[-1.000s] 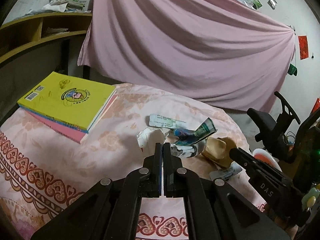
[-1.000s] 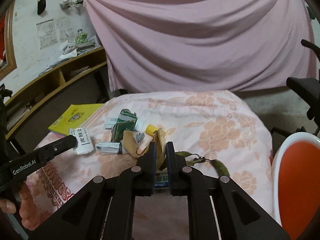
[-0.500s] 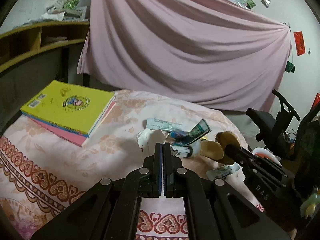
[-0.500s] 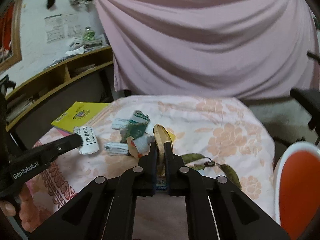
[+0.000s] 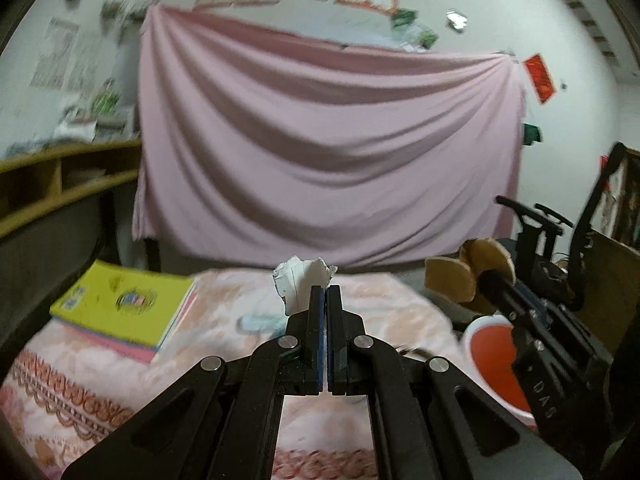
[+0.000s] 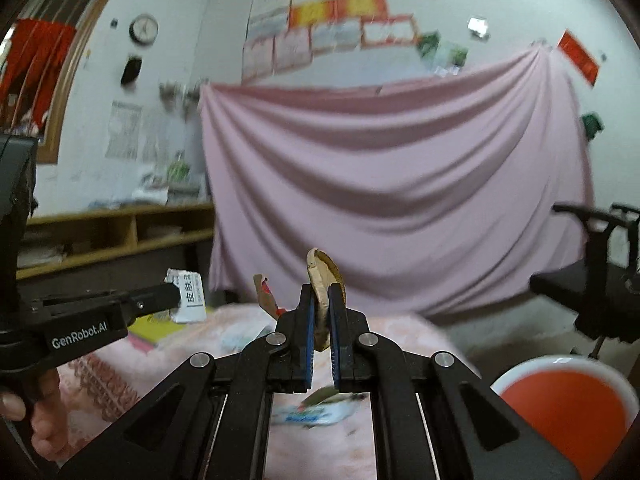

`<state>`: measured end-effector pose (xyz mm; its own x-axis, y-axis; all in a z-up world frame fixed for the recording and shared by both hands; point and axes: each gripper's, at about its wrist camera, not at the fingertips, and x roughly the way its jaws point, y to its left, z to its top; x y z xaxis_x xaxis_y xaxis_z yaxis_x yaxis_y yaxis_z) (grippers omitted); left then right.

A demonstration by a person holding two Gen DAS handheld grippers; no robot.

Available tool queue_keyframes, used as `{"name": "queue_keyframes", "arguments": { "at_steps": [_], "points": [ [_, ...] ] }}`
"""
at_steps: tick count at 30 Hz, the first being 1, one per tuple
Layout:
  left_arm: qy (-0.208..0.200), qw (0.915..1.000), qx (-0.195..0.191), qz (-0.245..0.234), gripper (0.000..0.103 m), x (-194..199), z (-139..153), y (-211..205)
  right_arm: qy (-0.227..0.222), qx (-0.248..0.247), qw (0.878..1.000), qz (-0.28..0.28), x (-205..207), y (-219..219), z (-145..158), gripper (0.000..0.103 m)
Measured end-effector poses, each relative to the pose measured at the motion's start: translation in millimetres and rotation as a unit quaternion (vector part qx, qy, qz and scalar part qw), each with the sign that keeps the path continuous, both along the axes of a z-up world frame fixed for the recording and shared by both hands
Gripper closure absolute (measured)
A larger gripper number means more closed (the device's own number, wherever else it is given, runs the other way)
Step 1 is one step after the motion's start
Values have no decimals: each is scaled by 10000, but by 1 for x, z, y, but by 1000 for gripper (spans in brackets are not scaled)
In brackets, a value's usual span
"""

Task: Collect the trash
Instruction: 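Grasp the white tissue with the left tool while the right tool grasps the brown paper bag, then carry tissue and paper bag over the orange bucket and open both tools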

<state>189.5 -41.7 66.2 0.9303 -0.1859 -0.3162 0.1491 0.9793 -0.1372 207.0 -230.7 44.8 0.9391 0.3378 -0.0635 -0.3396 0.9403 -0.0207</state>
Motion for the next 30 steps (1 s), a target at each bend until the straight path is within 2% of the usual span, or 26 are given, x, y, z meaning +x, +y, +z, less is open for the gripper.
{"name": "queue_keyframes", "arguments": {
  "at_steps": [7,13,19,25,30],
  "points": [
    [-668,9955,173,-651,103,-12,26,-63,-551,63,9960,-701,-20,-48,18,98],
    [-695,9891,248,-1272,103,-3,30,-123,-518,350,9899,-1275,-21,-99,22,98],
    [-332,9827,214,-1809,103,14,25,-176,-317,607,9826,-1725,-18,-146,16,98],
    [309,9761,58,-2148,103,37,16,-210,105,693,9781,-1961,-8,-175,3,98],
    [940,9668,-124,-2372,103,52,5,-224,473,774,9746,-2045,3,-189,-9,97]
  ]
}}
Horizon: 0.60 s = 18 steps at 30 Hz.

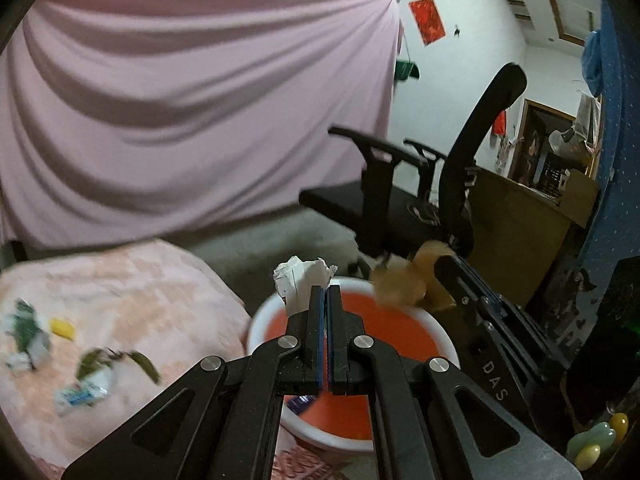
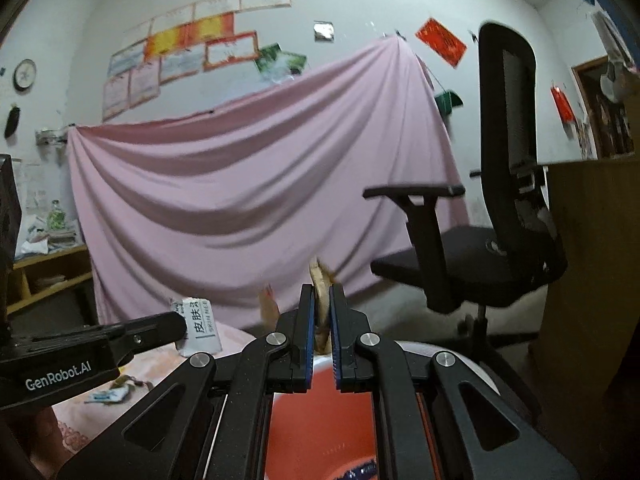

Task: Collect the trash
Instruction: 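Carry tissue and paper bag over the orange bucket and open both tools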

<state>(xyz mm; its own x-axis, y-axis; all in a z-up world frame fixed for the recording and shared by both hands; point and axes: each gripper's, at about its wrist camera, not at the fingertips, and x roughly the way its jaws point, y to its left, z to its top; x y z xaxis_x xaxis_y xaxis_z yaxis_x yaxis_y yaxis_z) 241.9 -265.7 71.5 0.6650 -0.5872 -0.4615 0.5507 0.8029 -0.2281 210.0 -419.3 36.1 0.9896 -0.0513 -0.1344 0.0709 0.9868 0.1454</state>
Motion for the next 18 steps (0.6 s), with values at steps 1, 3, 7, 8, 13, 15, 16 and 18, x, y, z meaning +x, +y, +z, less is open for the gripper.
{"name": "queue_keyframes", "arguments": {
  "at_steps": [1,3,7,8,13,15,16,18],
  "points": [
    [101,9999,-21,-12,103,-1,-3,0,53,45,10000,5,1,-2,-2,97],
    [340,9994,-68,-26,103,6,-7,-2,117,111,9999,2,3,-4,-4,97],
    [650,9978,-98,-2,103,15,-11,-2,189,192,9996,-29,4,-8,-7,96],
    [691,9976,-93,8,103,17,-12,-2,196,206,9996,-45,4,-9,-8,96],
    [790,9968,-77,49,100,17,-13,3,236,283,9993,-94,4,-12,-8,96],
    [781,9969,-87,69,99,15,-14,8,228,284,9993,-113,4,-12,-7,96],
    [765,9970,-93,86,98,13,-13,10,221,291,9993,-114,3,-12,-6,96],
    [692,9975,-77,149,96,10,-12,15,197,303,9993,-110,3,-11,-4,96]
  ]
}}
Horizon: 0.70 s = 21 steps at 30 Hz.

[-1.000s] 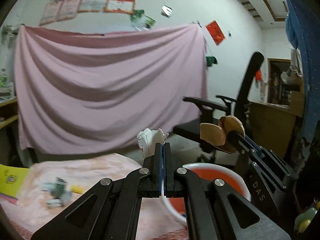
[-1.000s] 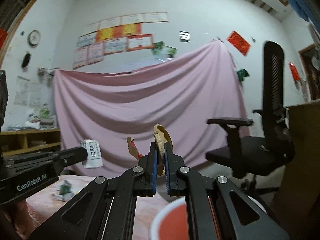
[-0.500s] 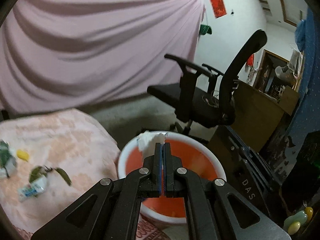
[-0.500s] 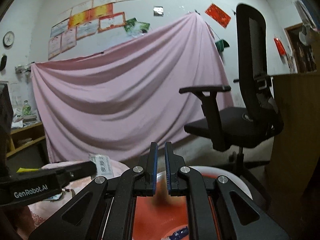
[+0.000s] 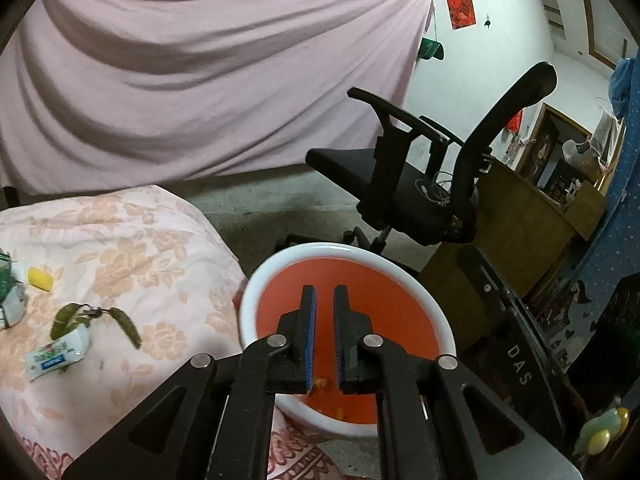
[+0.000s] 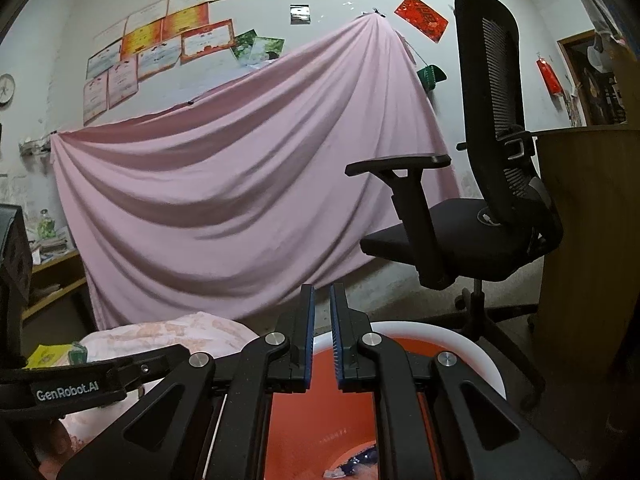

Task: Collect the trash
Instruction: 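Carry tissue and paper bag over the orange bucket and open both tools, then move both open tools back over the trash on the bed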

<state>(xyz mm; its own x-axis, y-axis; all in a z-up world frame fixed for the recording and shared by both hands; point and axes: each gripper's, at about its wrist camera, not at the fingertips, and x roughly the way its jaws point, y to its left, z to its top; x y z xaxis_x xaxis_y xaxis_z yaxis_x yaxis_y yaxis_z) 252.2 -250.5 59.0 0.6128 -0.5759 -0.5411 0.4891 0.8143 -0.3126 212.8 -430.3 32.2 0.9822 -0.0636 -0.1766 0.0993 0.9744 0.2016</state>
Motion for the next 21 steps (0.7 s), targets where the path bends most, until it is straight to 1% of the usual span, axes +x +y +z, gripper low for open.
{"name": "queue_keyframes", "arguments": {
  "at_steps": [3,8,9,10,11,12,14,16,17,18,20,21],
  "points": [
    [-94,9999,15,142,95,-5,1,13,-40,-32,10000,16,-1,4,5,96],
    [-319,9982,47,509,94,-16,6,42,-152,-139,9997,149,-2,17,13,95],
    [-355,9977,36,578,90,-18,7,48,-183,-169,9995,192,-2,22,15,95],
    [-390,9971,15,650,80,-20,9,54,-198,-185,9994,223,-2,25,17,95],
    [-440,9962,-22,747,74,-23,11,63,-210,-199,9992,263,-2,29,18,95],
    [-505,9950,-83,853,66,-26,13,71,-223,-209,9991,309,-1,32,20,95],
    [-611,9927,-99,1036,65,-31,17,85,-256,-212,9987,390,0,40,23,93],
    [-741,9898,-11,1218,64,-36,21,100,-318,-177,9982,482,2,48,26,70],
    [-804,9884,22,1287,64,-38,22,105,-411,-134,9976,540,0,51,27,48],
    [-885,9865,59,1378,64,-41,25,112,-550,-58,9964,639,-2,55,30,36],
    [-1005,9824,100,1569,60,-47,28,127,-654,-1,9950,759,-3,63,33,33],
    [-1049,9804,94,1667,56,-50,30,134,-691,-9,9944,802,-3,68,35,31]
  ]
}}
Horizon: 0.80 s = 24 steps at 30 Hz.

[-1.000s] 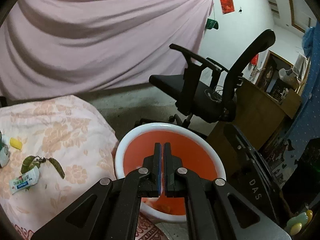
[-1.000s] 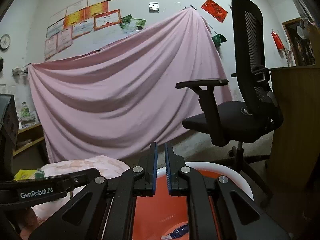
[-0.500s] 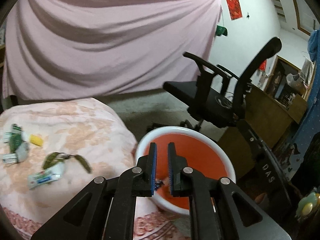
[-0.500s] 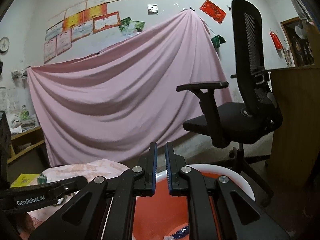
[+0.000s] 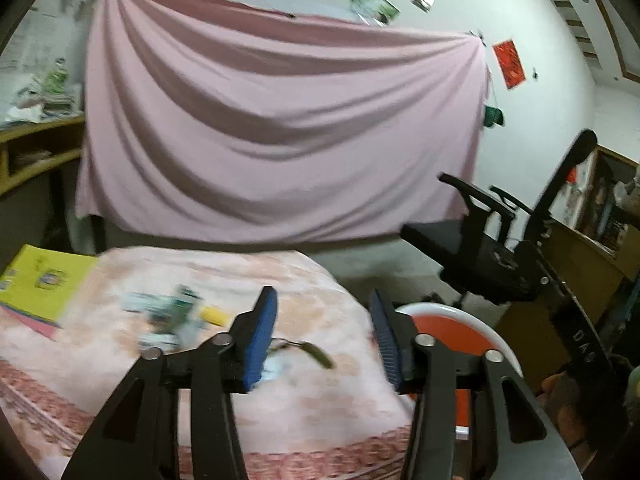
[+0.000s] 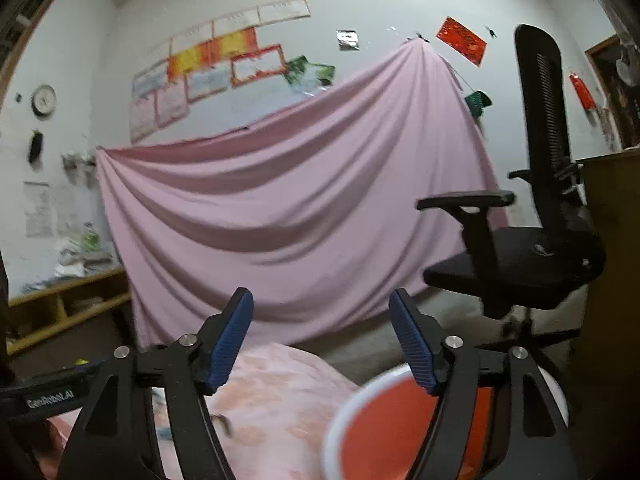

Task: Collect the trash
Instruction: 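Move both open tools back over the trash on the bed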

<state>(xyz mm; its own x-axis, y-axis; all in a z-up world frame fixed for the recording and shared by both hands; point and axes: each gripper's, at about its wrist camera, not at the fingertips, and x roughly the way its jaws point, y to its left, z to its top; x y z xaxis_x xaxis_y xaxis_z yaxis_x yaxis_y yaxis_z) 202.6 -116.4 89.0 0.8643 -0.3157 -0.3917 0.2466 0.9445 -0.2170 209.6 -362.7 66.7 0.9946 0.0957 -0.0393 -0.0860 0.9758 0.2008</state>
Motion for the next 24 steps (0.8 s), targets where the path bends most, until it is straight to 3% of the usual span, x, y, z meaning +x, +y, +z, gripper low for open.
{"name": "queue_keyframes", "arguments": {
  "at_steps": [3,5,6,7,9,17,24],
  "points": [
    [-154,9993,-59,324,50,-9,5,25,-158,-34,9997,180,-1,16,4,18],
    [-257,9983,-64,514,41,-14,7,40,-278,-55,9991,299,-4,26,5,8],
    [-326,9975,-80,624,29,-17,7,49,-355,-85,9987,362,-5,31,5,0],
    [-378,9967,-117,703,13,-20,8,56,-436,-128,9980,430,-7,37,5,0],
    [-544,9938,-249,933,3,-28,7,73,-494,-239,9970,550,-10,49,5,0],
    [-863,9884,139,1240,2,-45,-1,106,-586,-632,9935,737,-15,83,2,0],
    [-1142,9851,540,1163,2,-43,-21,115,-314,-922,9927,708,-5,107,-13,0]
  ]
}}
